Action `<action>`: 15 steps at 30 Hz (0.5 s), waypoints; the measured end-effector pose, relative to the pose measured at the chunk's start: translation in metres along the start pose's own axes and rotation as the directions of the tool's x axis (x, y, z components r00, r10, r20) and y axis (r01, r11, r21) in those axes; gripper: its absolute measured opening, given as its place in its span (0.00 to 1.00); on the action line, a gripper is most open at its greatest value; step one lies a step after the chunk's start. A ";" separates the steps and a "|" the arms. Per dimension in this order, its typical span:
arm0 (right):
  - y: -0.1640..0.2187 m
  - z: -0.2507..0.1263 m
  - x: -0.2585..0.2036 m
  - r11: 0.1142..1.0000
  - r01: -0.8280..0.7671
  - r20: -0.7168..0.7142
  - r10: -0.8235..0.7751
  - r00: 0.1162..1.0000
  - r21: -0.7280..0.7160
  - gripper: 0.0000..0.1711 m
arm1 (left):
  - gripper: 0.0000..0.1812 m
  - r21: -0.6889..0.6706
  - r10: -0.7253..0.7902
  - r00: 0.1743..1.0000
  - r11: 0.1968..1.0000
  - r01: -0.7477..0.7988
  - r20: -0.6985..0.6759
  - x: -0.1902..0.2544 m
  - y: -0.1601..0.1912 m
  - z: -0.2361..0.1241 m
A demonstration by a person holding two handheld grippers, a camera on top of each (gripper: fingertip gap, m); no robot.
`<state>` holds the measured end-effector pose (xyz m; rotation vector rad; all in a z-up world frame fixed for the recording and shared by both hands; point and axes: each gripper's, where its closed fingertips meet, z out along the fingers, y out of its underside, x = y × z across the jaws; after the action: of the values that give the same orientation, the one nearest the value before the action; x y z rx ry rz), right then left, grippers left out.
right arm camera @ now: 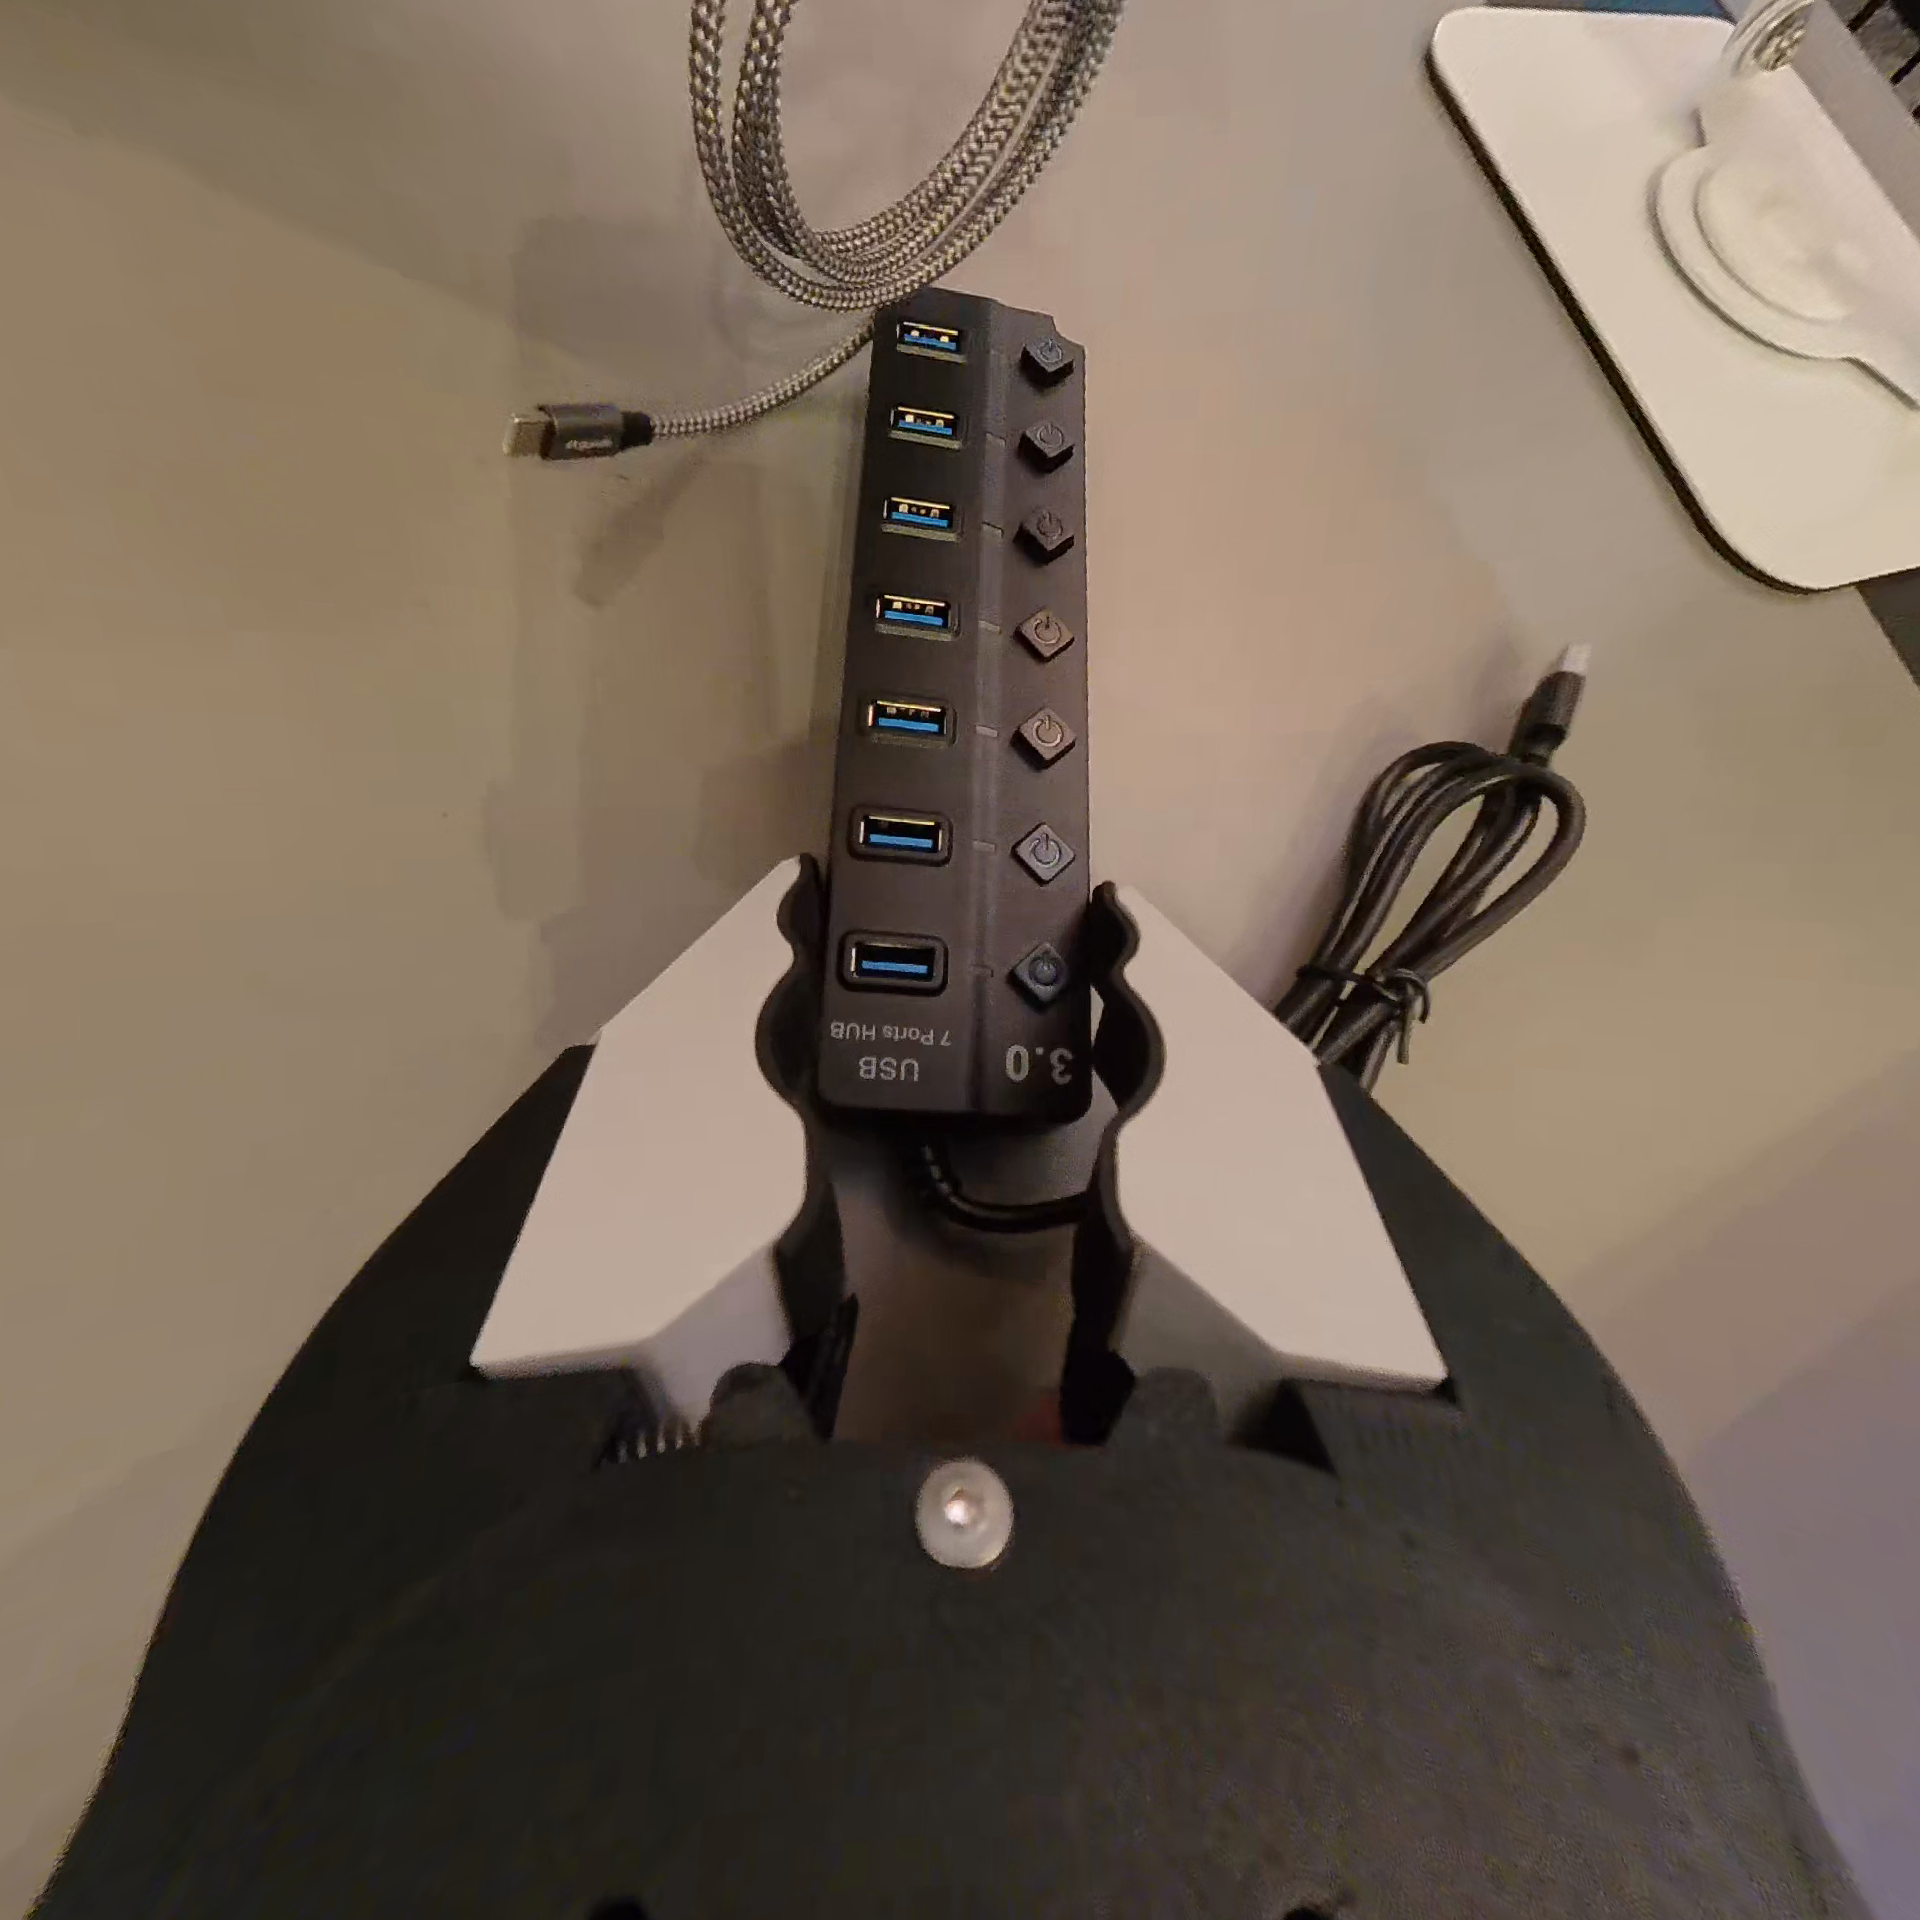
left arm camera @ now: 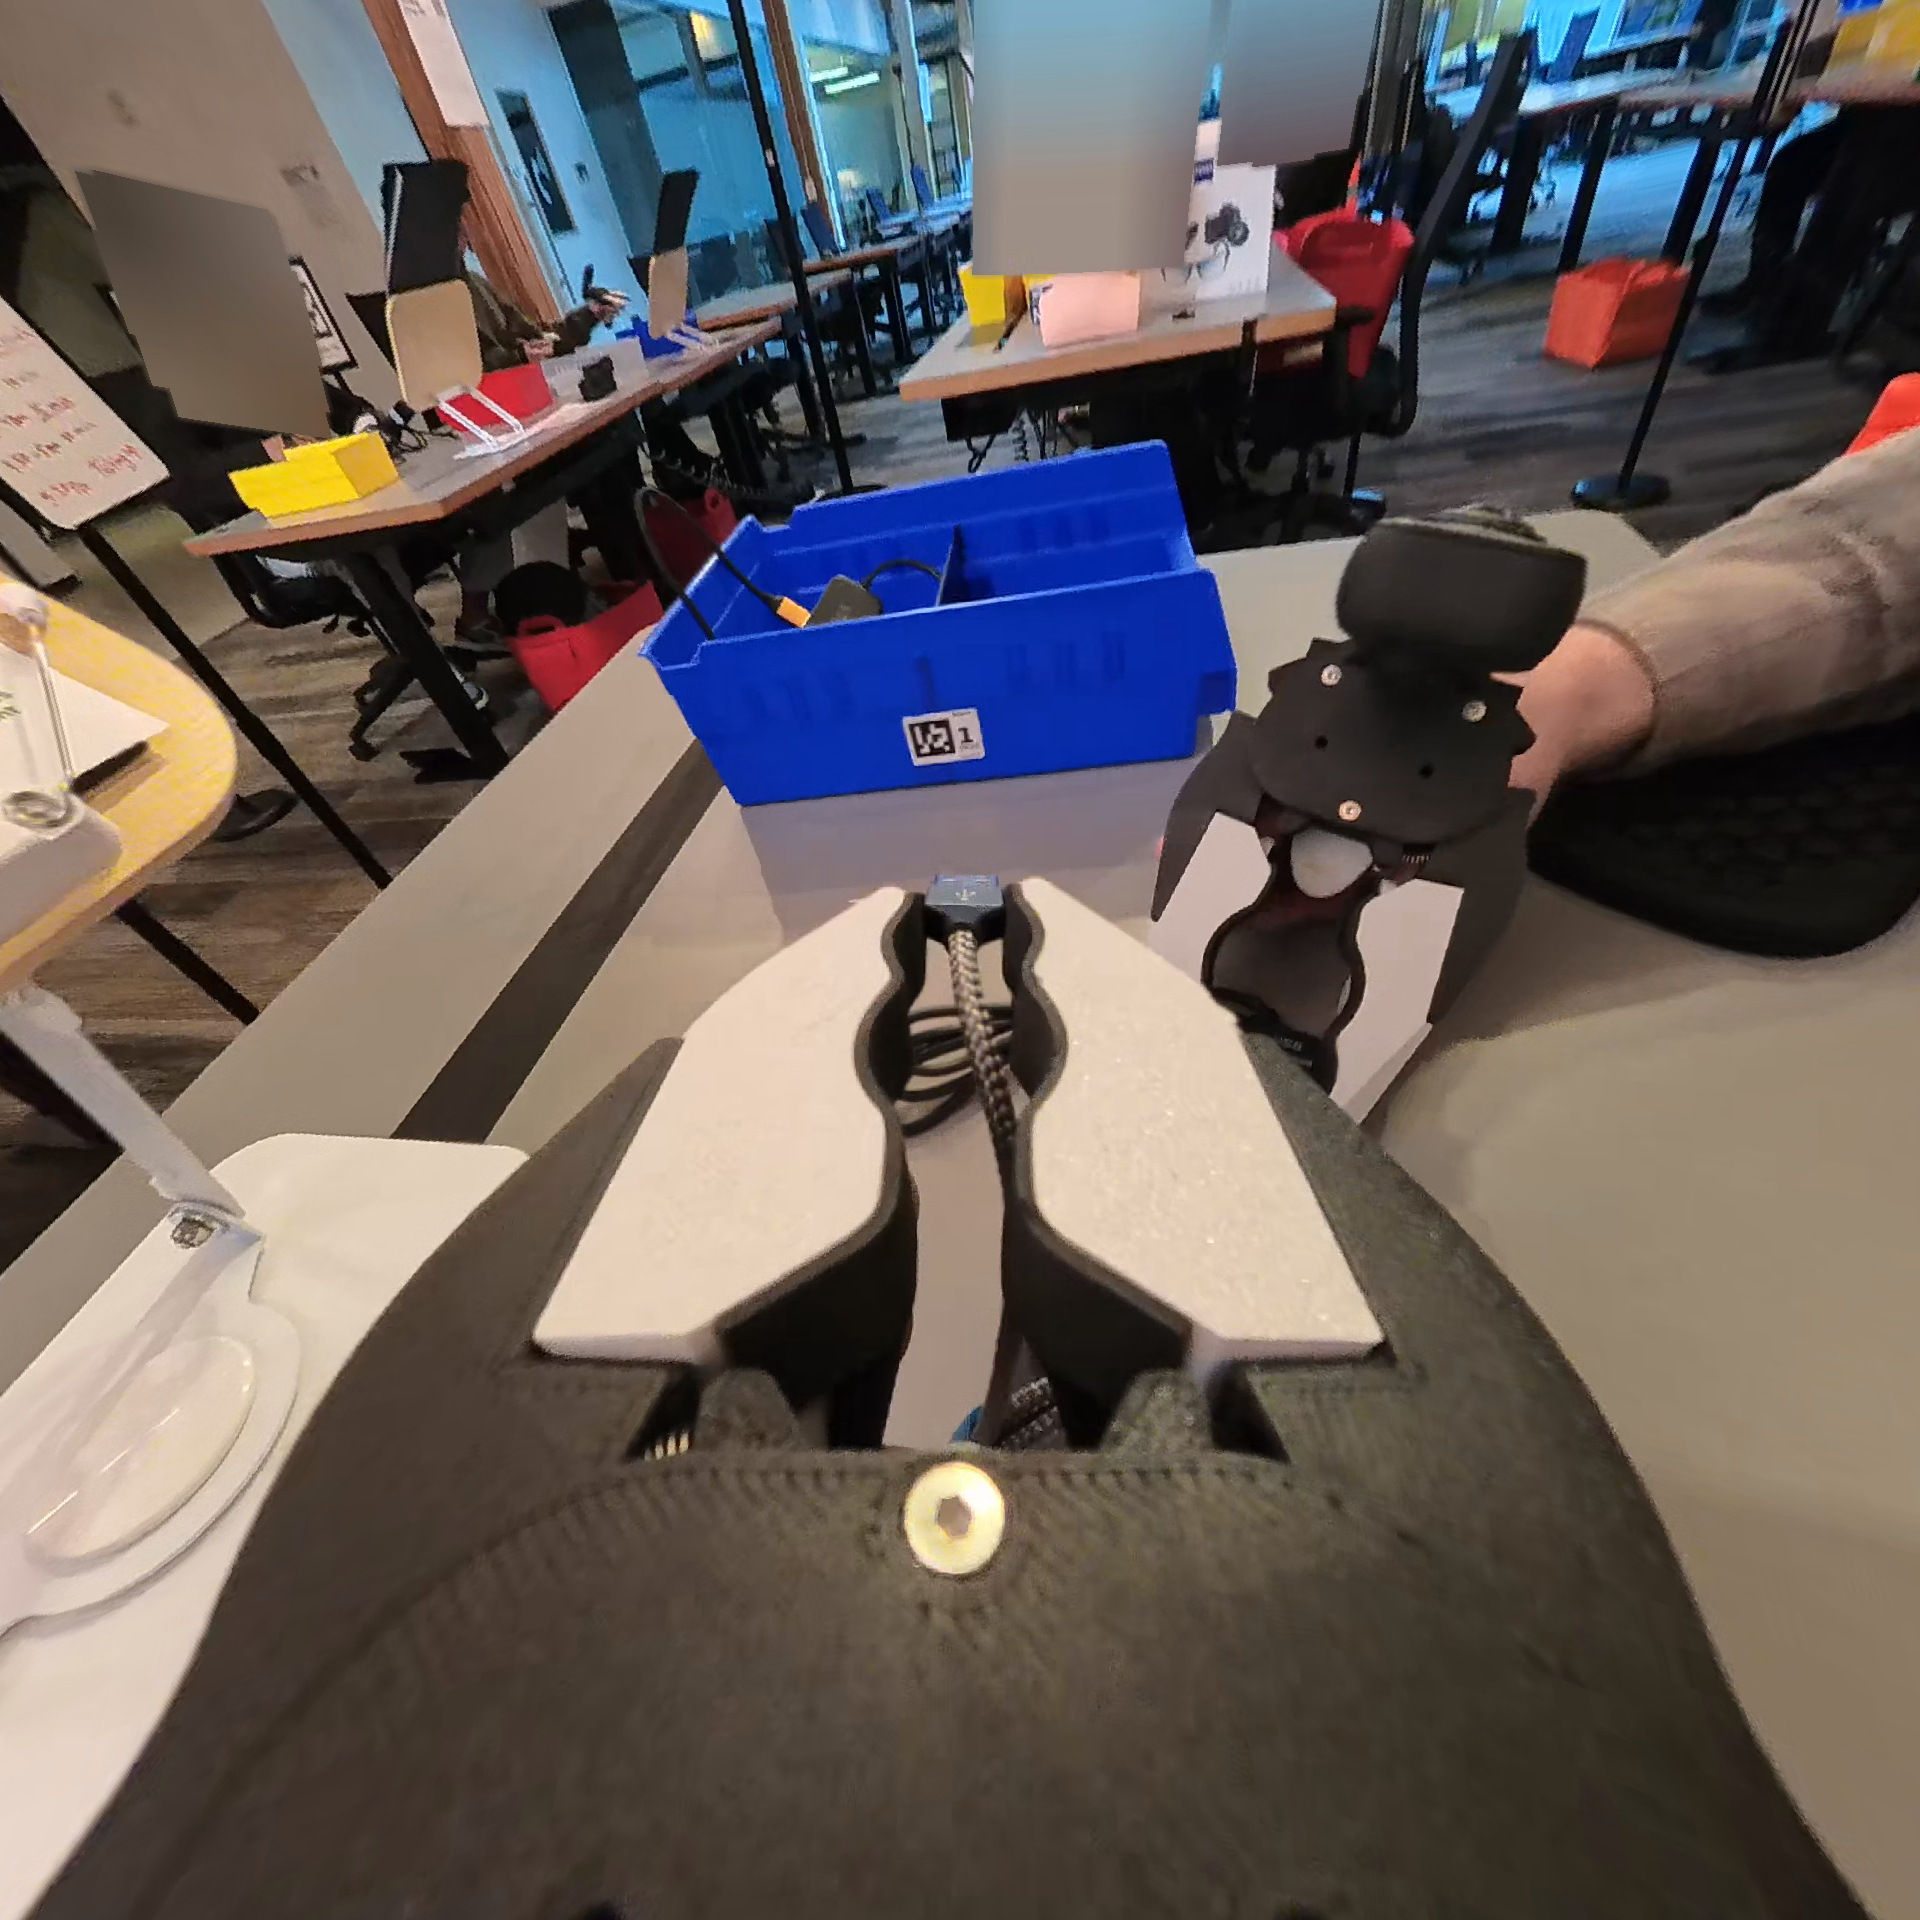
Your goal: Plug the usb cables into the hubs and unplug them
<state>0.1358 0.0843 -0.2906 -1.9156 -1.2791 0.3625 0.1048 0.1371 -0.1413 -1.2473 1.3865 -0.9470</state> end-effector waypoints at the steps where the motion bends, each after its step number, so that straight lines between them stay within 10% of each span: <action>1: -0.002 -0.001 0.000 1.000 -0.005 0.005 0.005 1.000 0.016 0.29 | 0.08 0.014 -0.012 1.000 1.000 0.012 -0.001 -0.001 -0.002 -0.001; 15: -0.043 -0.066 0.044 0.977 0.203 0.012 -0.203 0.979 -0.060 0.28 | 0.08 0.020 -0.012 1.000 1.000 0.012 -0.009 0.001 -0.011 -0.006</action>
<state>0.1680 0.1005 -0.2075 -1.8140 -1.4898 0.2260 0.1015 0.1340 -0.1296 -1.2385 1.3744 -0.9734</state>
